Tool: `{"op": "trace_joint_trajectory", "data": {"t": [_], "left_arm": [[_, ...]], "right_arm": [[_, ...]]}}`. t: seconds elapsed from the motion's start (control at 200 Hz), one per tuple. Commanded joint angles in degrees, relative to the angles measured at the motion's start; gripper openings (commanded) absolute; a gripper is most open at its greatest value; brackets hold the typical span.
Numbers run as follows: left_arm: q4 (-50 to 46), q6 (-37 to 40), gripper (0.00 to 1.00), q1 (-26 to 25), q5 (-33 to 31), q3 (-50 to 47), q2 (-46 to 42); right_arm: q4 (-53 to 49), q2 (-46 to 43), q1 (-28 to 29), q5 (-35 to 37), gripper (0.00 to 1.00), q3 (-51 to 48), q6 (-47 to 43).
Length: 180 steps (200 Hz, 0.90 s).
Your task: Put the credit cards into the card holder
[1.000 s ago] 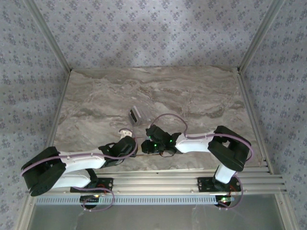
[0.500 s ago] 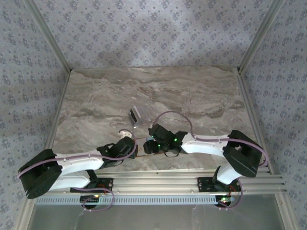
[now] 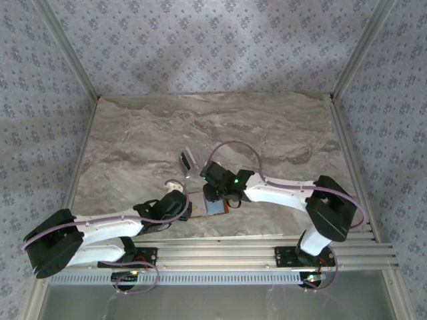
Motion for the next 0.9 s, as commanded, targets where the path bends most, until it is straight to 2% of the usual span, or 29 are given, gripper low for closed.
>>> {"op": "trace_joint_trajectory", "data": {"t": [0.0,0.325,0.575,0.68,0.894], "left_arm": [[-1.10,-0.77,0.32,-0.05,0.27,-0.03,-1.27],[-1.01,-0.79,0.32,-0.02,0.02,-0.40,-1.45],[-1.04,-0.78,0.32,-0.03,0.02,-0.49,-1.80],[-1.01,-0.88,0.32,-0.02,0.03,-0.58,-1.80],[-0.93,-1.02,0.32,-0.06,0.11,-0.75,-1.89]], "right_arm": [[-3.52,3.40,-0.78,1.92,0.36,2.44,-2.82],[-2.14,10.94,-1.97,2.82,0.40,3.47,-3.08],[1.07,12.69,-1.58,1.64,0.42,0.92,-2.43],[1.72,12.55,-1.39,1.35,0.37,0.04,-2.18],[1.96,12.13,-1.40,1.39,0.16,-0.27,-1.97]]}}
